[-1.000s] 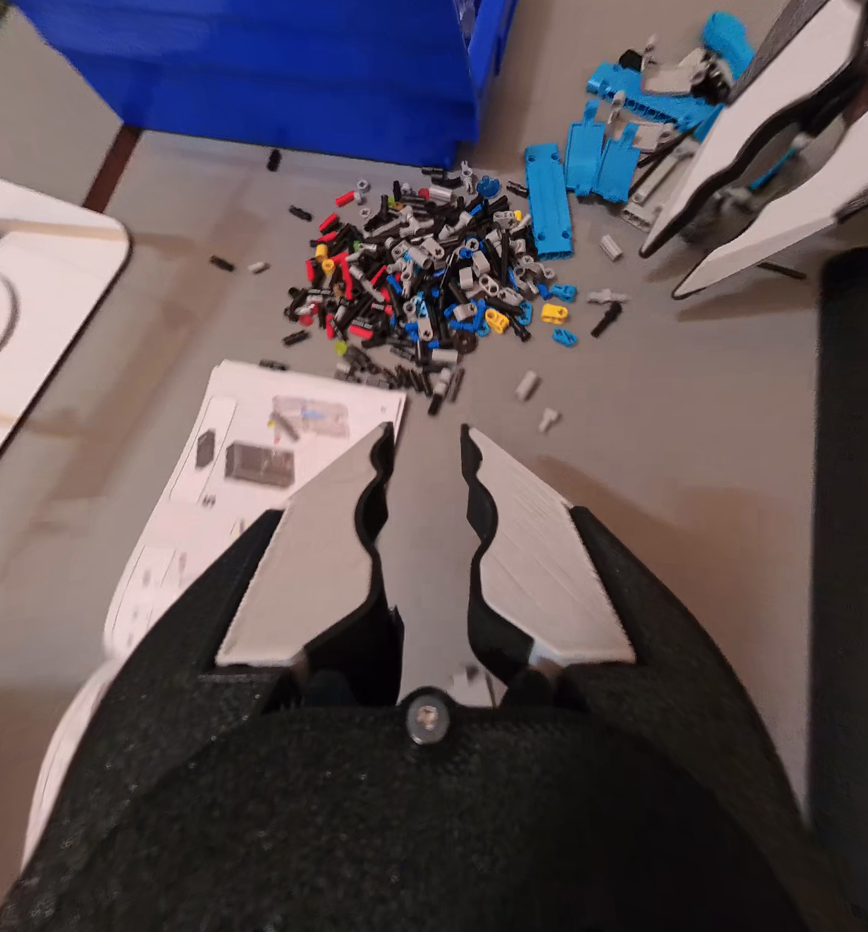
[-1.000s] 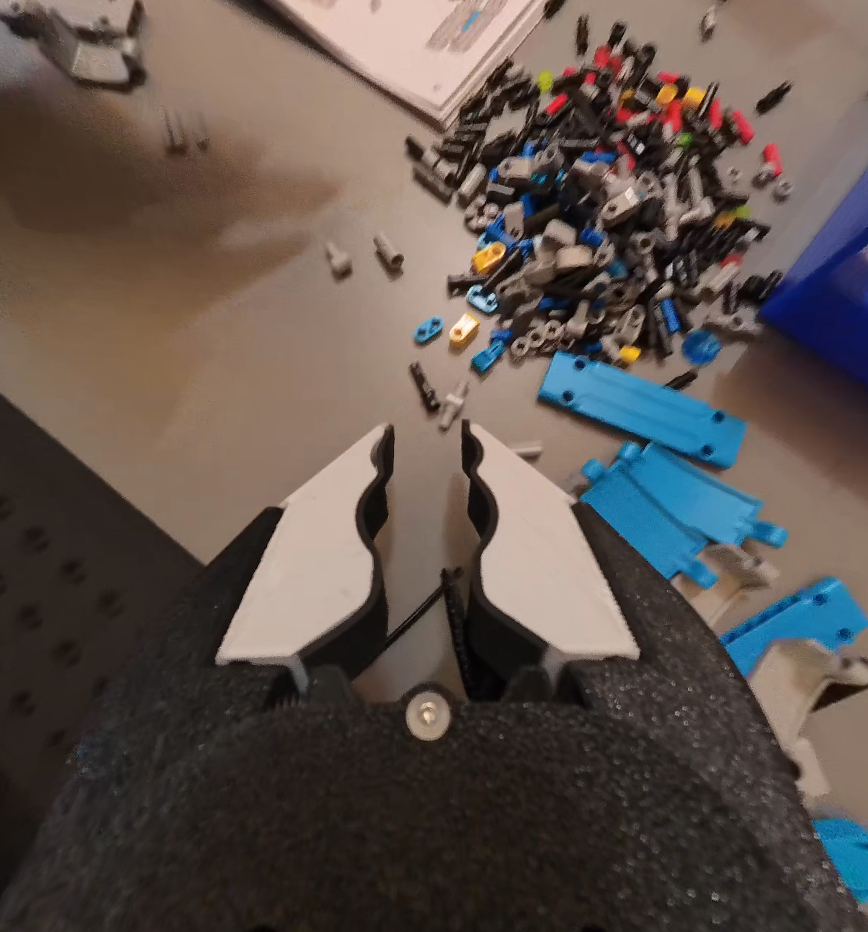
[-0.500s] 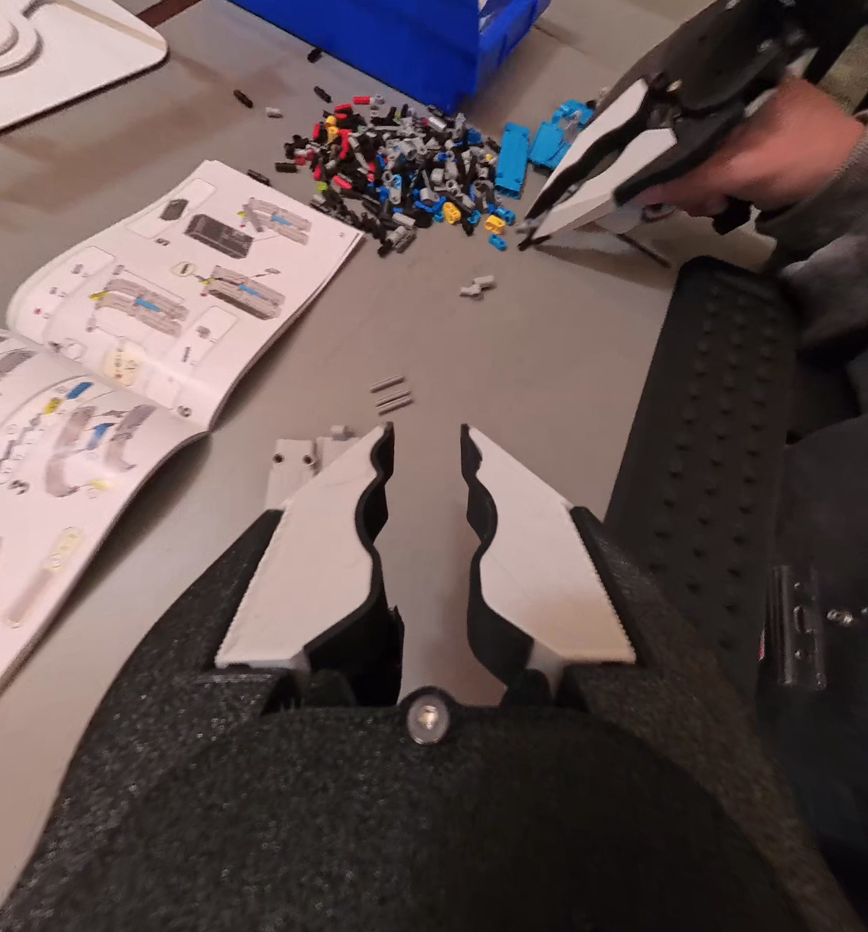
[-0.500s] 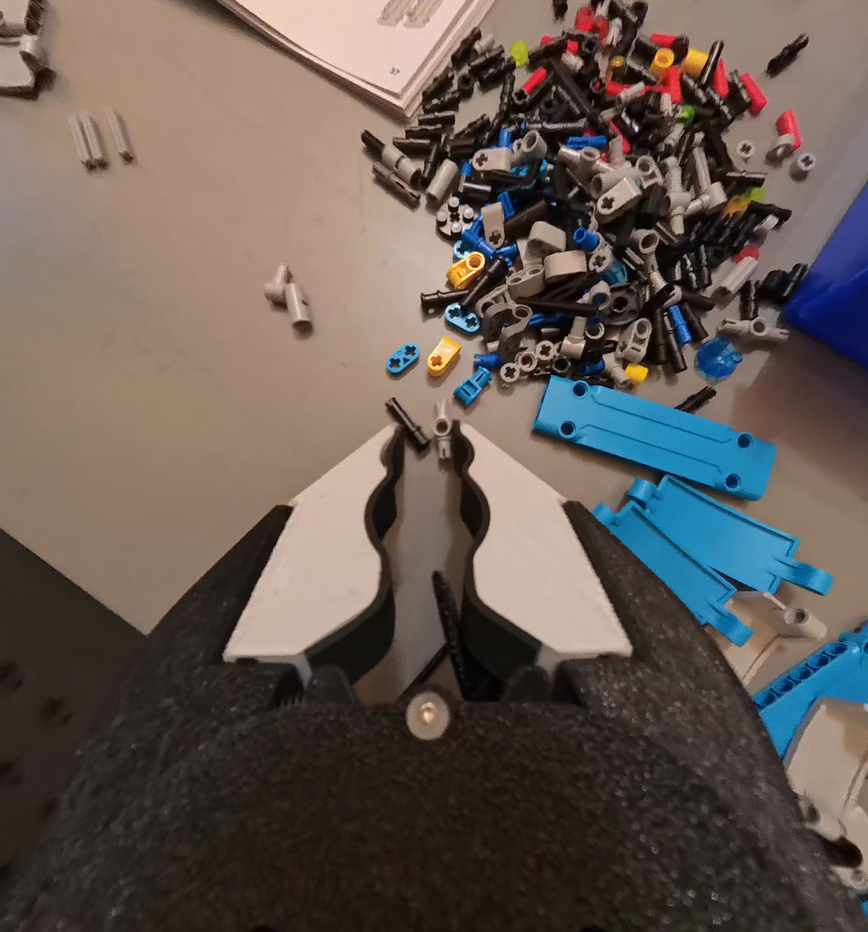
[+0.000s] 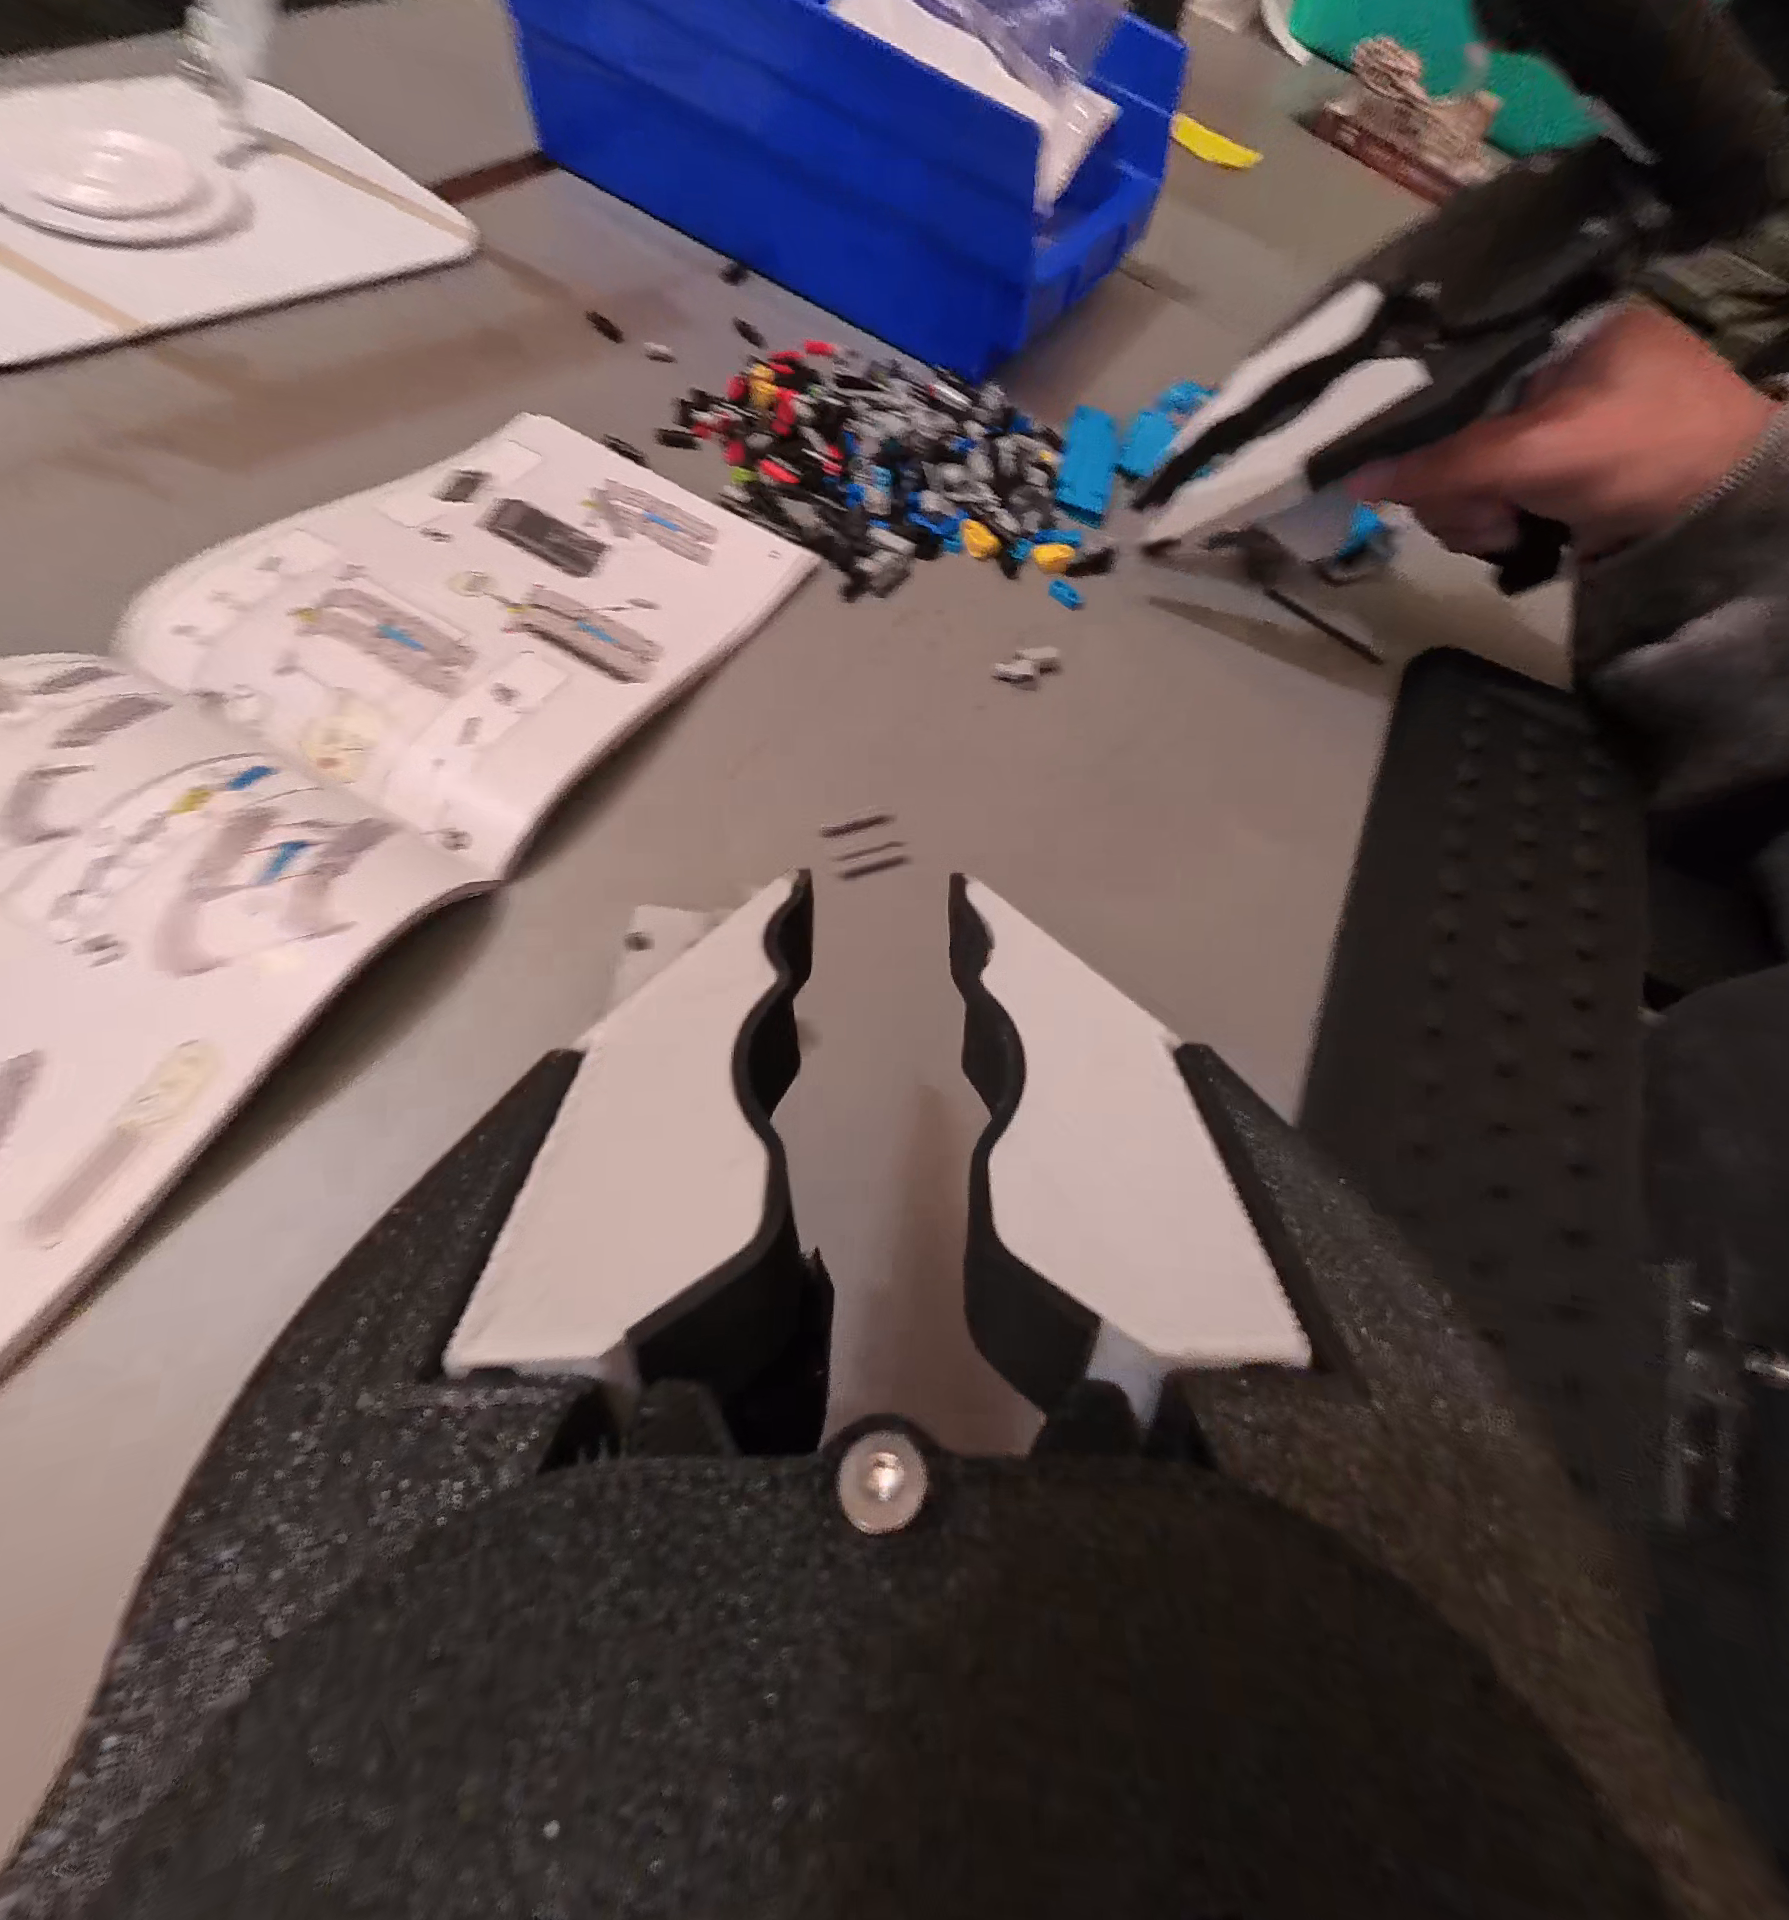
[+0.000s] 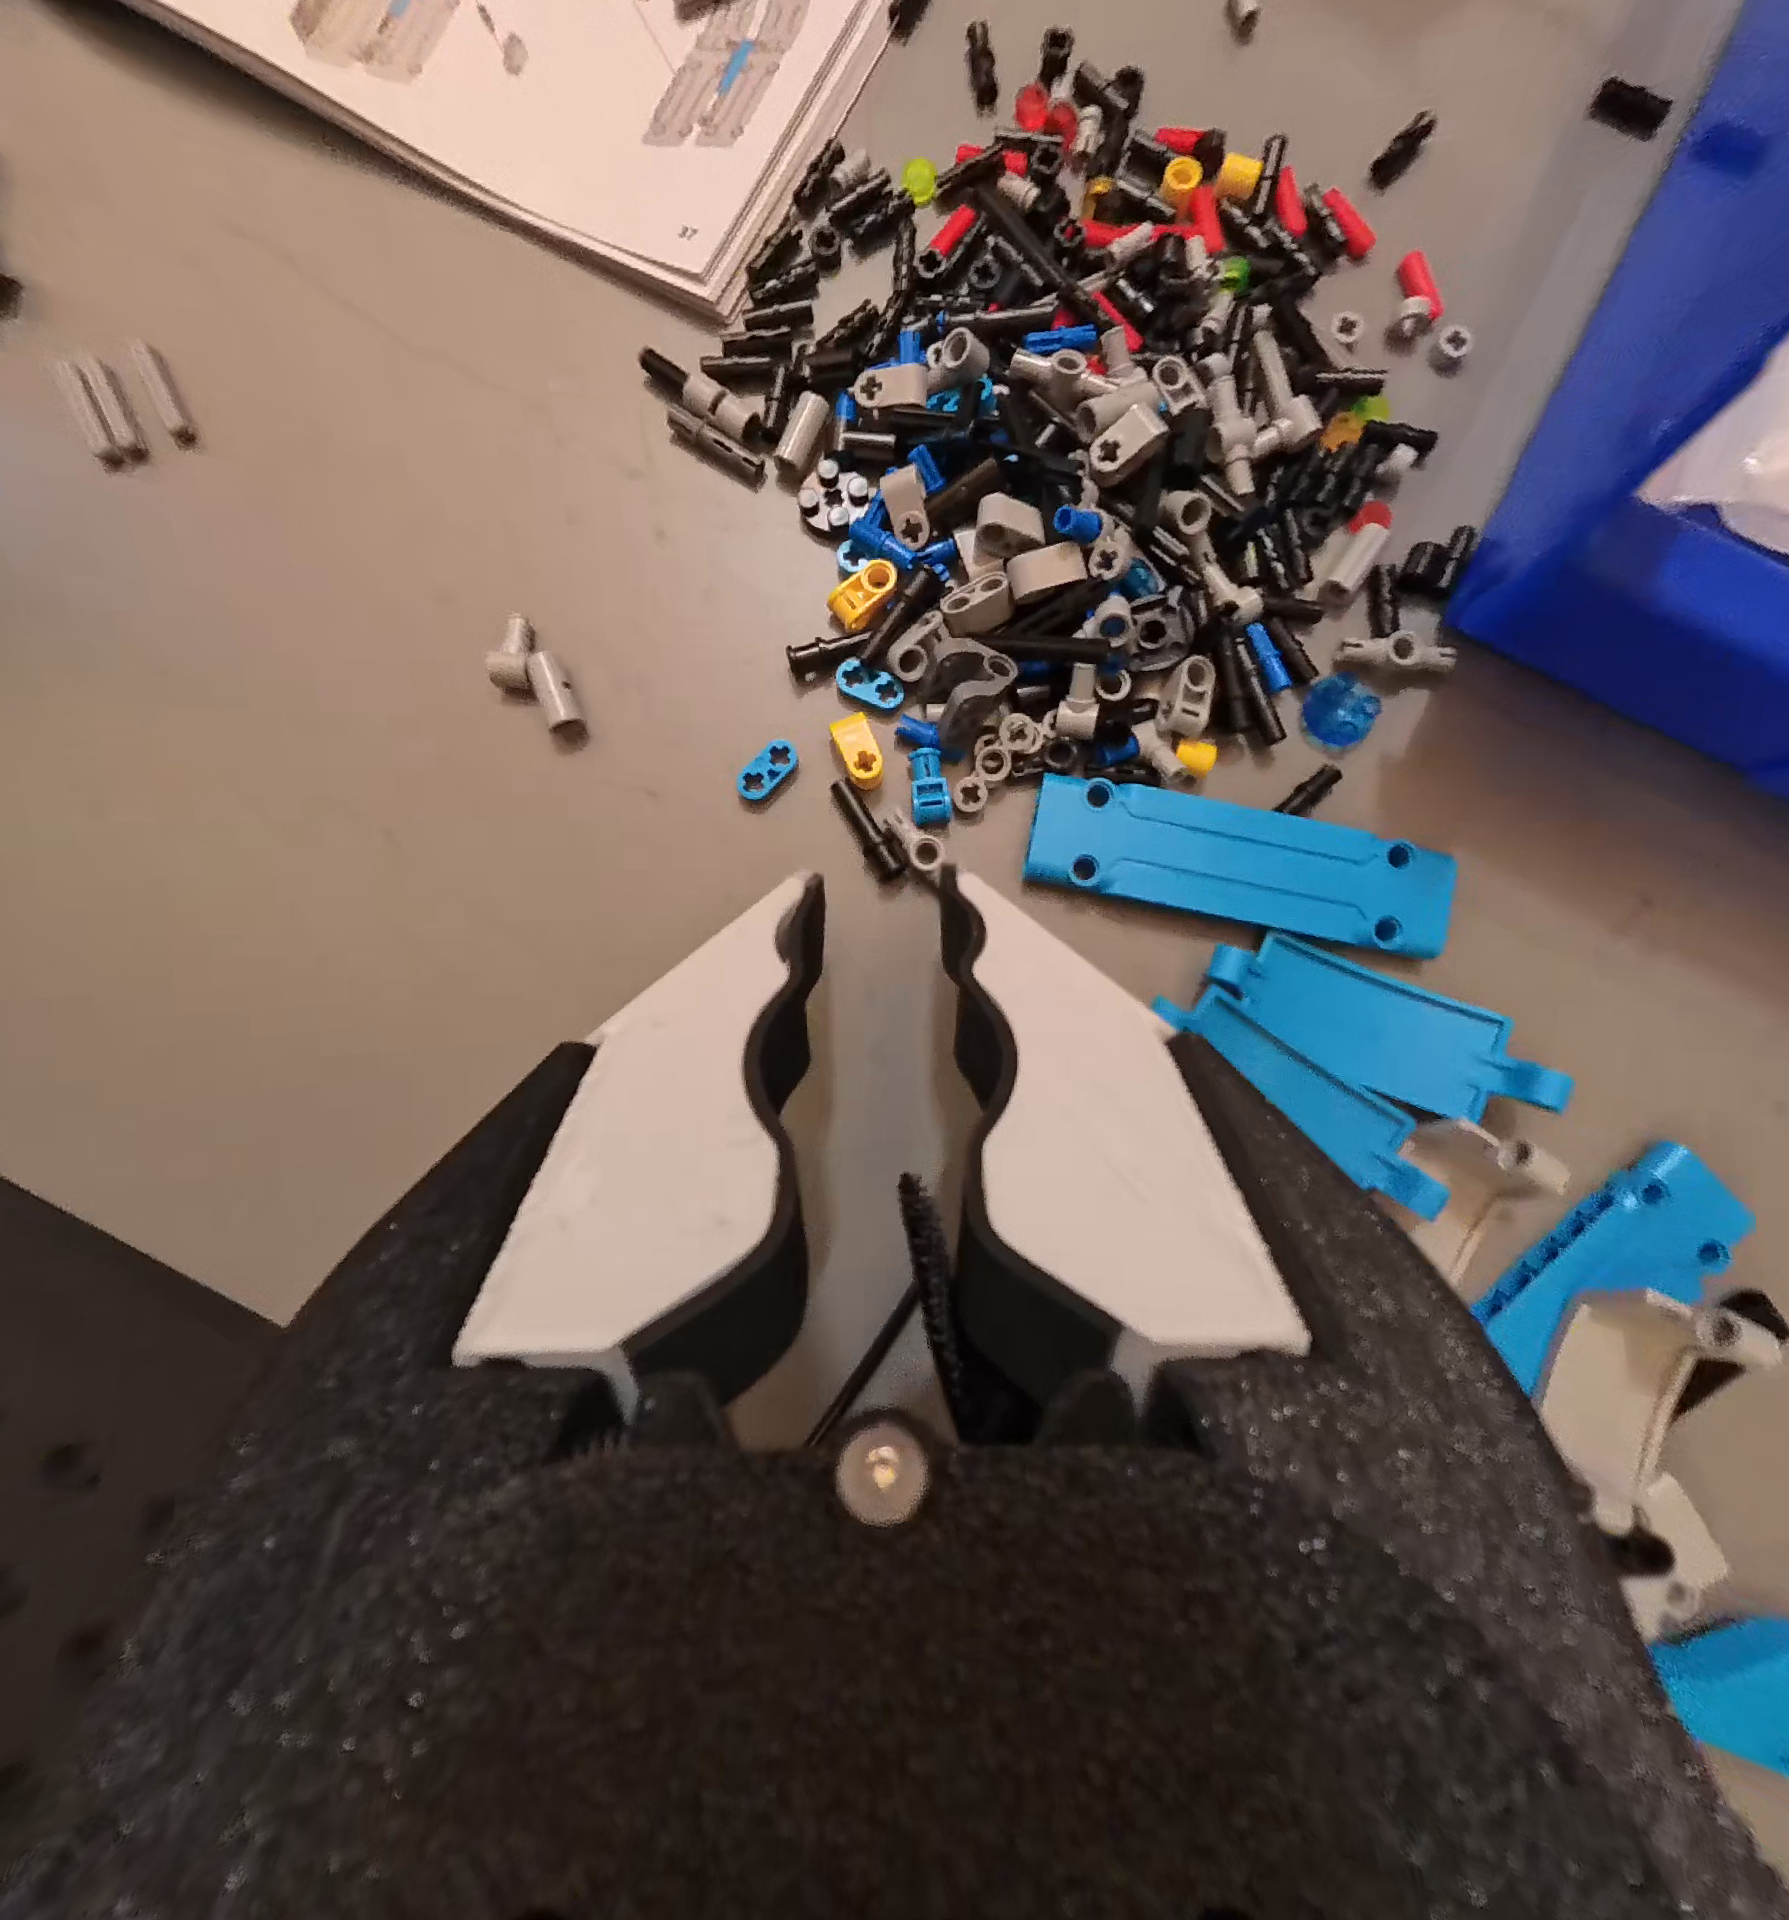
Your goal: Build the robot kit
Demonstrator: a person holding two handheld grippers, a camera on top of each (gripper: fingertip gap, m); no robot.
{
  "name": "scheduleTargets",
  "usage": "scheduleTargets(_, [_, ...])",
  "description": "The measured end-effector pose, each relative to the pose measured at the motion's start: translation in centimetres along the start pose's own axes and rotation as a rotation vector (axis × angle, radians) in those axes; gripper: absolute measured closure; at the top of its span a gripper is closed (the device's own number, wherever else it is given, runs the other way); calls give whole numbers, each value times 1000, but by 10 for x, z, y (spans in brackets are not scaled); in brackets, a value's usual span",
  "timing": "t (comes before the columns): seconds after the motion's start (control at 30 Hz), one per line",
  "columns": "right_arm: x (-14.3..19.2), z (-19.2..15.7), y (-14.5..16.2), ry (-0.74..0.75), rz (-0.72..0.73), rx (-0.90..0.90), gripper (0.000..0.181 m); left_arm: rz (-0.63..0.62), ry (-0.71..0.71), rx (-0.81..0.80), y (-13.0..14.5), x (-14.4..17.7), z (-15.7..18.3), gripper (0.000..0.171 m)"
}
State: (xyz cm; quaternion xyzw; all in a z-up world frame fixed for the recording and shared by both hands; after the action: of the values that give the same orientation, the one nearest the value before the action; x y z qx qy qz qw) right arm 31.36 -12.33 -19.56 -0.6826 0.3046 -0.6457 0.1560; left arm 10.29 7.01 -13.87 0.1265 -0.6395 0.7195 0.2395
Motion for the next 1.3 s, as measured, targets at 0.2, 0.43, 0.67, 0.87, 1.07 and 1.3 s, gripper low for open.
scheduleTargets(0.2, [1, -19, -11, 3, 80, -39, 161, 107, -325, 177, 3, 31, -94, 146])
scheduleTargets(0.43, [-11, -41, -8, -26, 41, -69, 161, 109, -462, 410, 32, 46, -139, 146])
scheduleTargets(0.67, [-9, -37, 2, 12, -5, -119, 162, 122, -277, 306, 20, 29, -105, 143])
scheduleTargets(0.87, [-7, -25, 2, 30, -36, -103, 163, 94, -278, 278, 26, 26, -102, 143])
scheduleTargets(1.07, [-12, -25, 1, 15, -93, -98, 163, 93, -437, 383, 38, 40, -135, 144])
scheduleTargets(1.3, [-14, -23, -5, 62, -142, -49, 163, 141, -328, 483, 35, 42, -133, 144])
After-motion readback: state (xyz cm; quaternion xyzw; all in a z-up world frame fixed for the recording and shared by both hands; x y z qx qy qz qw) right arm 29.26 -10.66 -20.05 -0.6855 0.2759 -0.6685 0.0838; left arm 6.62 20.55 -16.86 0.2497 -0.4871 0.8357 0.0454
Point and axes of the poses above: each gripper's, where its closed fingertips meet, x back along the fingers, y out of its underside, z = x × y across the jaws, the point moved 2 cm from there along x, back along the fingers, and after that the axes turned 9 degrees about -y, right-handed, at the moved point
